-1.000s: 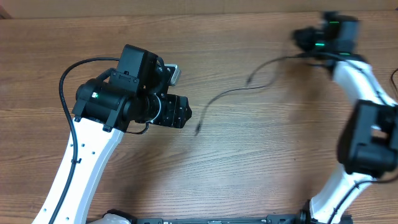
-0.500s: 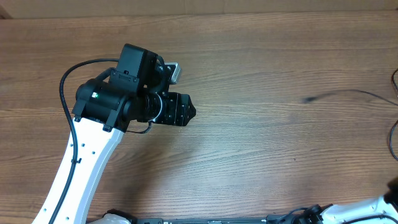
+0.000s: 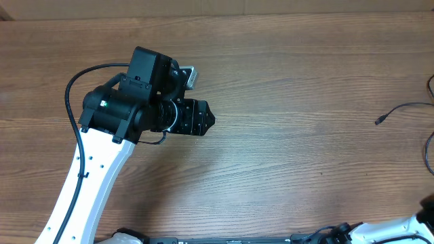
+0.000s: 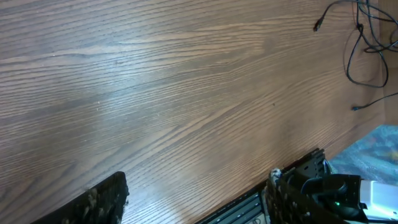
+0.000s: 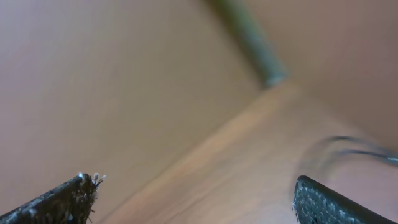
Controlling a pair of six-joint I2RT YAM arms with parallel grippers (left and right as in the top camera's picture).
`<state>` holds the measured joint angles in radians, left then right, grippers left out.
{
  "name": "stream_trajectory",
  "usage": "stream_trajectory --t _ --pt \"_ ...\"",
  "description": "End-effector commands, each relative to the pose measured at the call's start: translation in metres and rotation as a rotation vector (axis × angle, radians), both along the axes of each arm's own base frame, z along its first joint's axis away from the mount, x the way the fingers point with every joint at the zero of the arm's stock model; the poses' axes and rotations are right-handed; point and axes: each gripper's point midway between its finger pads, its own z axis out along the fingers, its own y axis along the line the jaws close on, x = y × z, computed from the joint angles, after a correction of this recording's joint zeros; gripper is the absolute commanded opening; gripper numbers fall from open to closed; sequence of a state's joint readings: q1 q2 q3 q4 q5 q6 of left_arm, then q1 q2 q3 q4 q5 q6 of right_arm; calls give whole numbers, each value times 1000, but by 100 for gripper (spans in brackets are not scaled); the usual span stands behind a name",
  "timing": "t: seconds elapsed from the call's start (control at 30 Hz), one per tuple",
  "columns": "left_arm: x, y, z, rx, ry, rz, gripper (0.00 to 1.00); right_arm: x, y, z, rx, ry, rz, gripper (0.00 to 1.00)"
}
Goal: Untangle cables
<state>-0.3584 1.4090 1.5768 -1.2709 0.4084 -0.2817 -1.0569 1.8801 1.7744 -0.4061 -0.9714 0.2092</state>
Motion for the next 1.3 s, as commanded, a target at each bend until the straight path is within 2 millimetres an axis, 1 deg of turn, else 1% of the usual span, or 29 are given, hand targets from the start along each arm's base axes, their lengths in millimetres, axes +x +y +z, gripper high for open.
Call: stream_trajectory --t 0.0,0.03,0.07,0.1,0.17,0.23,0.33,0.4,0.5,0.6,0.7,0.83,0.93,1.03,1.1,1.2,1.23,1.27 --pt "-3 -2 4 -17 -4 -7 71 31 61 28 -15 -52 182 100" --pt "-3 -2 4 -17 -4 -7 71 40 71 24 -5 -34 190 100" --pt "-3 -2 4 -17 -4 -7 71 48 76 18 8 -5 175 100" --pt "-3 -2 4 -16 -4 -8 71 55 78 8 42 46 124 100" --pt "-3 -2 4 -17 -4 -7 72 63 74 -19 120 174 -32 100" --pt "-3 -2 4 -15 -8 -13 72 62 70 -49 156 319 -206 100" --pt "-2 -2 4 -16 -11 -14 72 50 71 -86 212 496 -459 100" --pt "-2 -3 4 -18 -11 -14 72 46 79 -103 246 561 -568 100" --pt "-5 -7 6 -44 0 -29 72 41 90 -132 272 624 -669 100" --pt "-8 -10 8 -66 12 -41 72 36 96 -163 326 655 -740 100" --pt "-10 -10 7 -66 22 -43 72 33 98 -195 375 646 -772 100" --pt "-10 -10 7 -66 20 -42 73 24 89 -225 378 623 -798 100" --pt "-9 -10 8 -67 16 -42 74 18 78 -241 380 584 -820 100" --pt "-9 -10 8 -68 15 -42 74 12 66 -250 381 549 -844 100" --pt "-8 -11 8 -69 14 -42 75 7 57 -257 384 542 -863 100" --pt "-8 -11 9 -72 14 -34 75 0 45 -273 397 557 -891 100" --pt "-7 -11 9 -74 16 -29 75 -3 41 -280 400 566 -899 91" --pt "-7 -11 9 -76 15 -27 76 -5 39 -286 406 574 -903 64"
